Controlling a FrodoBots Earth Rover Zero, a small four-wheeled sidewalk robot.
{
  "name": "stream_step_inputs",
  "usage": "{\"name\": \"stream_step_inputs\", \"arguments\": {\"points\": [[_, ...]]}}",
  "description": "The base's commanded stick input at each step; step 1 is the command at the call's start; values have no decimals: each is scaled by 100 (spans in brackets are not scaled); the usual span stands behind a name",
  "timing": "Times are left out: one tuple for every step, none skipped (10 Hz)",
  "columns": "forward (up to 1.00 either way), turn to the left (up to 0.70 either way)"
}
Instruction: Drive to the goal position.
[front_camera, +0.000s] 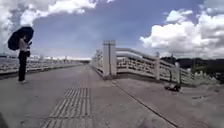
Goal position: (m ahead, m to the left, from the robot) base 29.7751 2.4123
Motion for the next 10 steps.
{"name": "stream_step_inputs", "arguments": {"points": [[45,-27],[45,-27],[45,-27],[45,-27],[45,-27],[45,-27],[45,-27],[45,-14],[45,-2],[45,0]]}}
